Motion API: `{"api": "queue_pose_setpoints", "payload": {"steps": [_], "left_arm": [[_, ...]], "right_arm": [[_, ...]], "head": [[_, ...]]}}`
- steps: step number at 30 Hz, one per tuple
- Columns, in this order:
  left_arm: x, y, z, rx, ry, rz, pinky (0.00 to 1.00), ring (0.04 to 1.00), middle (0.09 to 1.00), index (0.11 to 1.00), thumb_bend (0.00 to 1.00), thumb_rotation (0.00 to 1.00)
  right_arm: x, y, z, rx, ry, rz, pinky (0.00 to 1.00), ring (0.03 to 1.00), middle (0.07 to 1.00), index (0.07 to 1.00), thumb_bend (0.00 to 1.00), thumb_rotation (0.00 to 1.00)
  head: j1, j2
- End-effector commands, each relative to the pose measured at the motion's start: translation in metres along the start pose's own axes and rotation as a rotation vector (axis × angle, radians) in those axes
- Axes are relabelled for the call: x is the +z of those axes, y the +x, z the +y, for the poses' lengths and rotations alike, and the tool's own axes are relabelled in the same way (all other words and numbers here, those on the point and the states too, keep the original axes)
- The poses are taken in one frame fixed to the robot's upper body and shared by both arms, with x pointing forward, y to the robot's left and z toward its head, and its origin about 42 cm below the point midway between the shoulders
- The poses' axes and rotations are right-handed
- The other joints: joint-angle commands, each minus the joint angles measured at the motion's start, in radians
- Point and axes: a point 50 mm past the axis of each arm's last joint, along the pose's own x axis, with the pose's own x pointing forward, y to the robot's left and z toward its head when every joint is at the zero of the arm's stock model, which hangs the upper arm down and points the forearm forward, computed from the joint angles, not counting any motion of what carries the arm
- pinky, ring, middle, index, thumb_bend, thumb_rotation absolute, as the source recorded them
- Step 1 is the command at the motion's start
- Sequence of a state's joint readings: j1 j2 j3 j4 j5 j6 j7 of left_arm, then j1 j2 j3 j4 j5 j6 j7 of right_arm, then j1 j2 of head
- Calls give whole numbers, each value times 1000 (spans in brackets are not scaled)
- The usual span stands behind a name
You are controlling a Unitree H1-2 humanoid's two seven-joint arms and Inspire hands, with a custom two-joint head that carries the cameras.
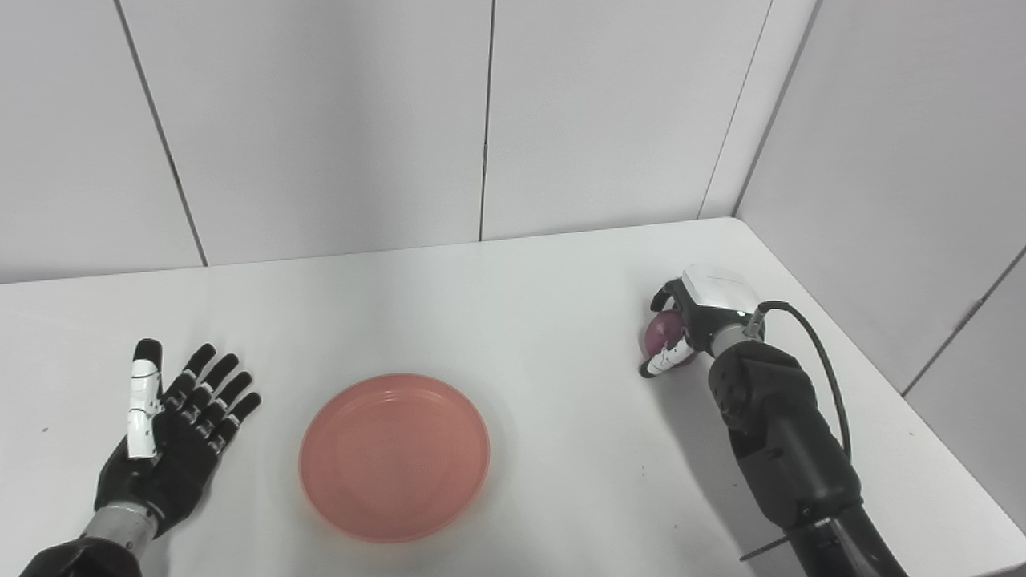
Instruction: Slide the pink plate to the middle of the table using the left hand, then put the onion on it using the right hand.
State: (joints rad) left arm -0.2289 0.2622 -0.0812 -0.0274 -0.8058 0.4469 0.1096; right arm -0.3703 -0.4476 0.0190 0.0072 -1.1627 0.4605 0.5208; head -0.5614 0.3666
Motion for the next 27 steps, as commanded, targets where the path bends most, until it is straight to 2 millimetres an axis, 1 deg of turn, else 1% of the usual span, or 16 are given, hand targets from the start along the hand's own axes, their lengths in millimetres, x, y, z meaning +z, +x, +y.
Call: {"api": "queue_pose_setpoints", "payload": {"steps": [1, 2, 5, 9, 11, 12, 16, 17, 18, 22, 24, 27], "left_arm": [[-14, -3, 6, 40, 3, 58, 1000, 970, 979, 1000, 750, 896], [-15, -3, 6, 41, 8, 59, 1000, 967, 978, 1000, 748, 905], [-14, -3, 4, 44, 11, 56, 997, 960, 973, 1000, 742, 907], [-13, -2, 3, 40, 11, 54, 1000, 960, 972, 1000, 739, 910], [-13, -2, 3, 38, 11, 54, 1000, 962, 974, 1000, 737, 912], [-14, -2, 3, 39, 10, 54, 1000, 962, 974, 1000, 737, 912], [-14, 0, 2, 38, 6, 55, 1000, 962, 973, 1000, 740, 902], [-14, 0, 2, 38, 5, 55, 999, 961, 972, 1000, 737, 901], [-14, 0, 2, 40, 5, 54, 993, 958, 970, 1000, 732, 904], [-14, 0, 0, 43, 2, 52, 992, 955, 967, 1000, 722, 909], [-15, 0, 0, 44, 0, 53, 996, 959, 970, 1000, 727, 901], [-15, 1, -2, 43, -13, 51, 996, 960, 970, 1000, 728, 894]], "right_arm": [[-5, -3, -10, -16, -29, 11, 228, 323, 478, 685, 566, 0], [-3, -3, -11, -21, -29, 8, 191, 276, 474, 683, 566, 0], [5, -8, -18, -35, -29, -9, 178, 262, 473, 695, 565, 0], [18, -16, -29, -63, -24, -54, 218, 313, 477, 695, 566, 0], [22, -19, -33, -69, -22, -63, 254, 358, 481, 693, 565, 0], [27, -21, -37, -79, -16, -78, 256, 360, 481, 693, 565, 0], [41, -30, -50, -114, -1, -125, 235, 329, 478, 683, 565, 0], [44, -31, -52, -118, -2, -133, 201, 284, 473, 685, 565, 0], [48, -33, -55, -126, -6, -146, 187, 265, 471, 675, 565, 0], [61, -40, -64, -148, -22, -196, 192, 268, 472, 658, 566, 0], [64, -42, -66, -151, -22, -208, 188, 264, 471, 656, 568, 0], [73, -49, -71, -159, -30, -243, 183, 260, 471, 656, 568, 0]], "head": [[6, 2], [8, 2], [11, 3], [11, 3], [14, 1], [14, 1], [16, 0], [16, 0], [16, 0], [22, -1], [26, 0], [51, 6]]}}
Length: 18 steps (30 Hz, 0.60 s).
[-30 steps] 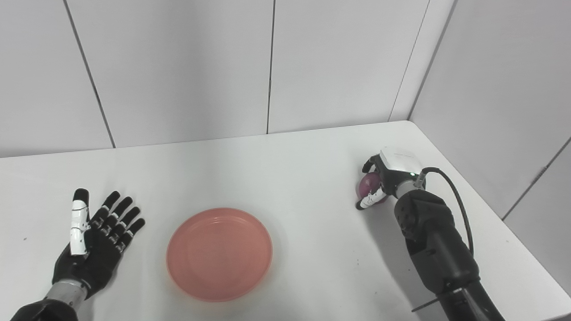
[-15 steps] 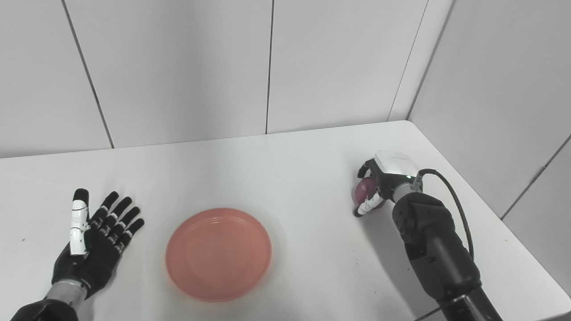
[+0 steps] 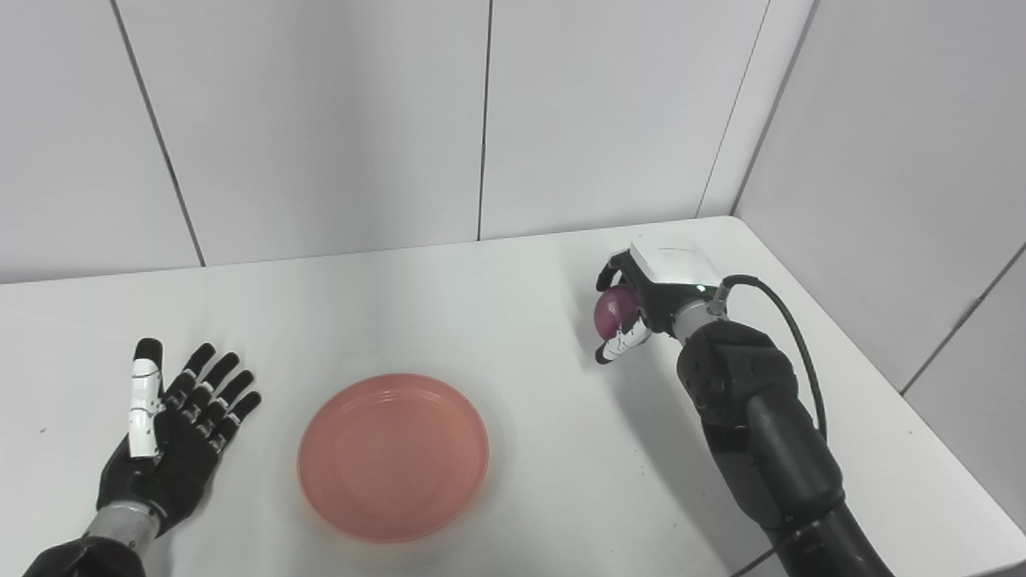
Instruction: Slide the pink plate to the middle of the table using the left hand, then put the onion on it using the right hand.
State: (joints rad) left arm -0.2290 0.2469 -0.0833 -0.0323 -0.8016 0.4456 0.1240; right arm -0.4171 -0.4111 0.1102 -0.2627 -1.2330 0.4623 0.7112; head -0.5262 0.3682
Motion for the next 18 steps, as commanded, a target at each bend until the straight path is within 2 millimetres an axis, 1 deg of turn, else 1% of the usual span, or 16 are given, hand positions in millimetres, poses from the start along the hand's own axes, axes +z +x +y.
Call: {"api": "queue_pose_setpoints", "payload": {"steps": [1, 3, 4, 5, 6, 7, 8, 9, 10, 11, 12, 13, 14, 16, 18], "left_arm": [[-13, -1, 3, 37, -11, 54, 998, 961, 972, 1000, 727, 887], [-14, 0, 0, 31, -9, 54, 994, 961, 973, 1000, 727, 879], [-15, 0, 0, 30, 4, 58, 990, 953, 967, 1000, 698, 917], [-16, 1, 0, 30, 12, 62, 984, 941, 955, 994, 679, 939], [-17, 2, 0, 31, 17, 64, 983, 939, 953, 992, 676, 941], [-19, 2, 0, 26, 10, 65, 981, 936, 949, 989, 672, 945], [-20, 2, -1, 23, 3, 66, 944, 918, 933, 971, 659, 933], [-21, 1, -3, 17, -8, 63, 920, 907, 923, 959, 651, 925], [-22, 0, -4, 13, -15, 61, 901, 894, 912, 946, 657, 887], [-23, -1, -7, 9, -20, 59, 886, 885, 904, 936, 667, 851], [-24, -1, -8, 7, -24, 57, 882, 882, 902, 933, 672, 836], [-26, 0, -11, -6, -28, 57, 881, 882, 901, 932, 674, 830], [-28, 0, -13, -17, -31, 56, 876, 877, 899, 929, 711, 791], [-30, -2, -17, -30, -19, 49, 868, 872, 894, 925, 724, 776], [-31, -3, -23, -42, 2, 40, 879, 888, 906, 945, 724, 784]], "right_arm": [[12, -3, -30, -101, -7, -41, 185, 263, 471, 656, 568, 0], [16, -7, -34, -105, -8, -61, 195, 275, 471, 656, 569, 0], [18, -9, -35, -106, -8, -71, 198, 279, 471, 655, 569, 0], [18, -10, -35, -109, -4, -80, 198, 279, 471, 650, 569, 0], [19, -11, -36, -110, -1, -85, 198, 279, 471, 649, 569, 0], [21, -13, -36, -112, 2, -96, 198, 279, 471, 647, 569, 0], [22, -14, -36, -112, 5, -102, 201, 283, 472, 647, 570, 0], [23, -16, -37, -112, 9, -118, 202, 285, 472, 648, 570, 0], [24, -17, -37, -112, 11, -129, 216, 301, 473, 648, 570, 0], [24, -18, -37, -112, 11, -137, 231, 318, 475, 649, 569, 0], [23, -19, -37, -111, 11, -142, 237, 326, 476, 650, 569, 0], [24, -20, -38, -112, 13, -152, 239, 329, 476, 650, 569, 0], [25, -21, -38, -113, 14, -159, 220, 310, 476, 655, 569, 0], [28, -23, -39, -114, 17, -178, 223, 316, 477, 654, 568, 0], [31, -24, -40, -114, 14, -209, 217, 307, 476, 649, 568, 0]], "head": [[16, 5], [44, 14], [51, 17], [76, 25], [76, 25], [106, 34], [117, 37], [146, 45], [146, 45], [180, 53], [180, 53], [219, 64], [236, 68], [271, 77], [308, 85]]}}
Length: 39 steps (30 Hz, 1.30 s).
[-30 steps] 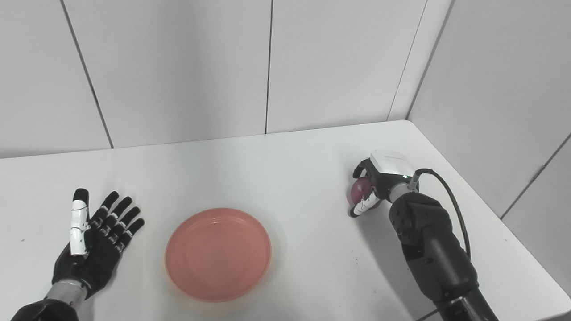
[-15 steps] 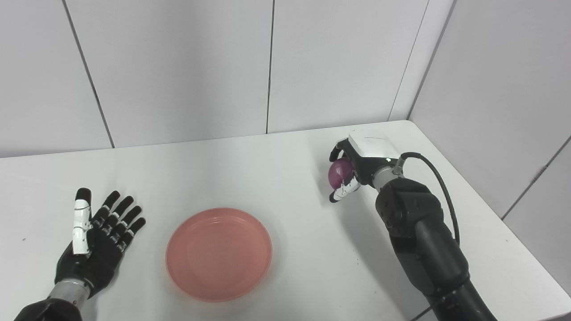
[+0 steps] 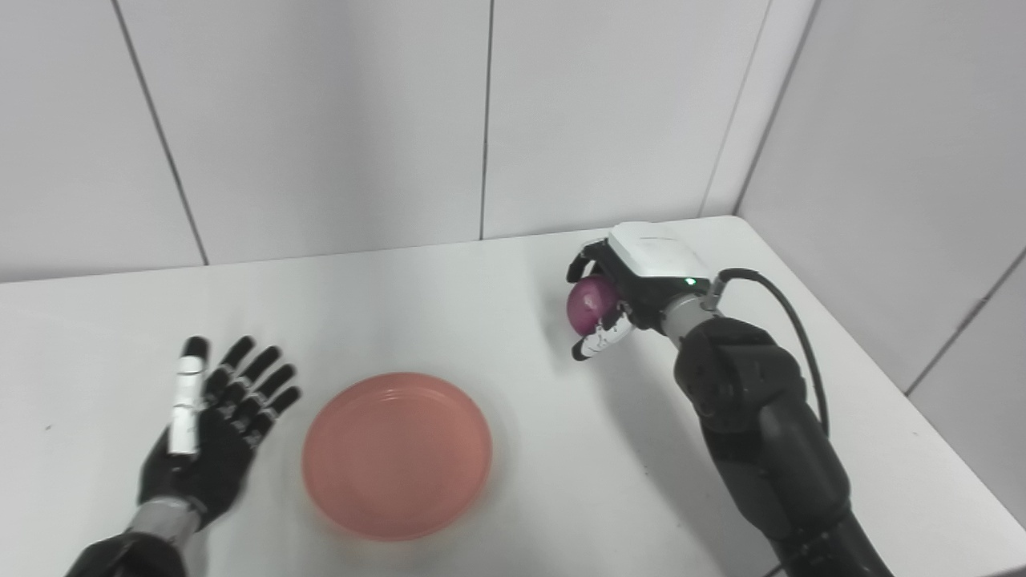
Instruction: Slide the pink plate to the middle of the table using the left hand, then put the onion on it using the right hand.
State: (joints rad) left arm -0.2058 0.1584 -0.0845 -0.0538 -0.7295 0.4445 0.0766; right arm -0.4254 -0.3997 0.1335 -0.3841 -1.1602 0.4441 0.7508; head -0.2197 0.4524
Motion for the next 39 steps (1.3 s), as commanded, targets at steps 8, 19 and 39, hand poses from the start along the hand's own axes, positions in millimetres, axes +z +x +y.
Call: {"api": "queue_pose_setpoints", "payload": {"steps": [8, 19, 39], "left_arm": [[-20, 0, -23, 13, 46, 30, 914, 917, 931, 970, 722, 832], [-28, 7, -45, 34, 75, 22, 918, 918, 928, 969, 730, 857], [-34, 10, -54, 34, 70, 19, 937, 918, 935, 983, 710, 862]], "right_arm": [[19, 3, -16, -61, -72, -174, 323, 416, 484, 640, 562, 0], [41, 4, 10, -20, -88, -325, 353, 441, 487, 616, 562, 0], [75, -3, 24, 19, -47, -437, 248, 331, 479, 633, 565, 0]], "head": [[133, 28], [258, 46], [318, 49]]}}
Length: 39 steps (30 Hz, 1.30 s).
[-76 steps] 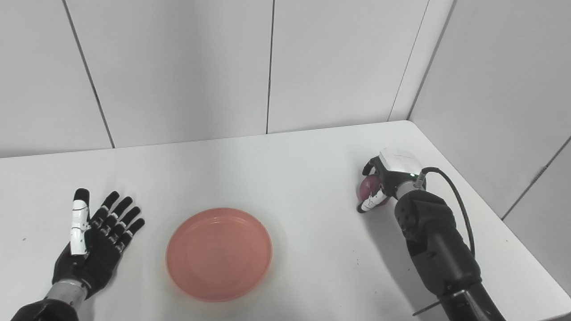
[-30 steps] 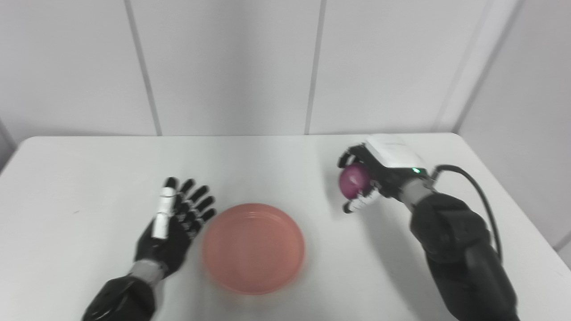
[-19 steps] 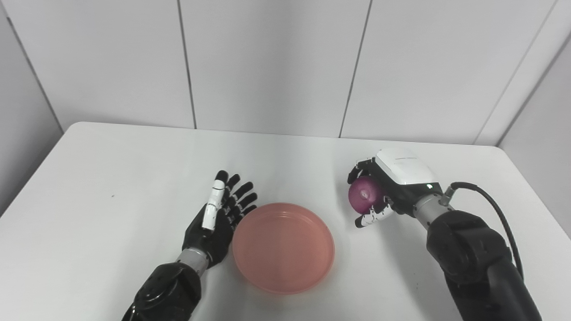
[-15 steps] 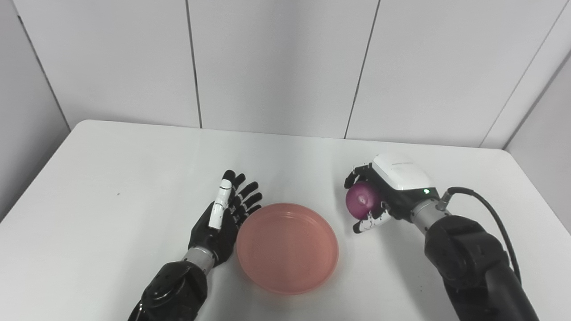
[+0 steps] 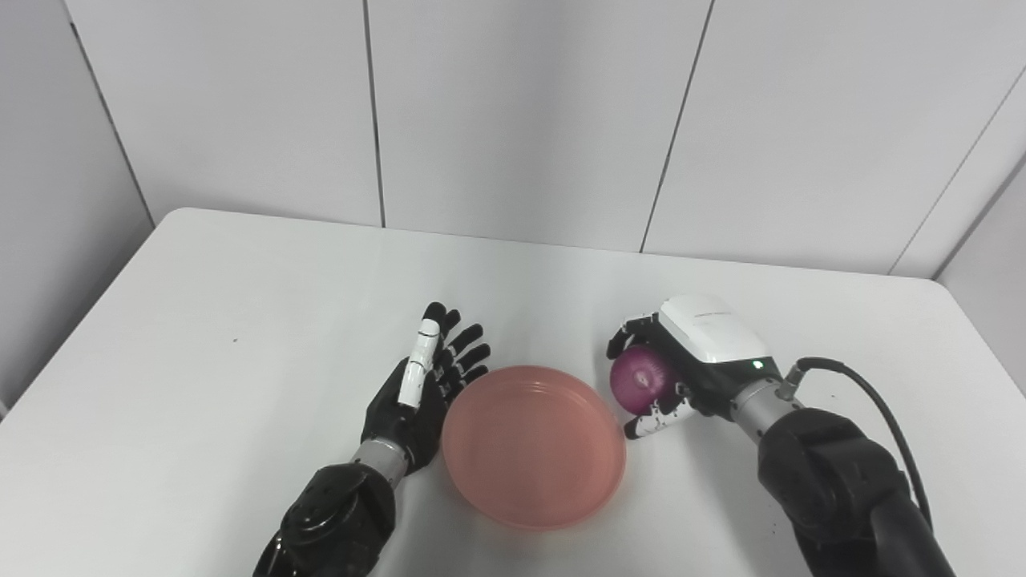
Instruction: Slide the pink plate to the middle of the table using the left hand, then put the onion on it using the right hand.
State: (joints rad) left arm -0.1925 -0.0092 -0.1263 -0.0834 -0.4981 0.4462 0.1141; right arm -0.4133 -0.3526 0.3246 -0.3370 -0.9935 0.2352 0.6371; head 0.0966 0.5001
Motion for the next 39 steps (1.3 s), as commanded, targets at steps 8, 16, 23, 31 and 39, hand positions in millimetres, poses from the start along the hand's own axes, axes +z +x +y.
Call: {"api": "queue_pose_setpoints", "payload": {"steps": [8, 16, 23, 31, 39], "left_arm": [[-7, -1, 2, 9, 3, 39, 945, 925, 938, 991, 714, 869], [-6, -2, 5, 8, 11, 39, 949, 935, 950, 1000, 707, 892], [-3, -2, 7, 12, 16, 35, 930, 919, 941, 990, 713, 887], [-1, -3, 8, 17, 6, 30, 919, 910, 931, 977, 712, 872], [0, -4, 8, 4, 7, 31, 922, 919, 938, 982, 710, 886]], "right_arm": [[38, 13, -17, -27, -56, -122, 236, 328, 479, 637, 561, 0], [62, 26, -14, -3, -77, -158, 244, 334, 480, 660, 560, 0], [70, 35, -6, 36, -73, -151, 302, 414, 487, 637, 559, 0], [66, 42, 10, 81, -65, -125, 319, 423, 488, 643, 560, 0], [60, 48, 27, 120, -81, -129, 266, 368, 481, 687, 560, 0]], "head": [[-2, 0], [-5, 1], [-5, 1], [-13, 3], [-14, 7]]}}
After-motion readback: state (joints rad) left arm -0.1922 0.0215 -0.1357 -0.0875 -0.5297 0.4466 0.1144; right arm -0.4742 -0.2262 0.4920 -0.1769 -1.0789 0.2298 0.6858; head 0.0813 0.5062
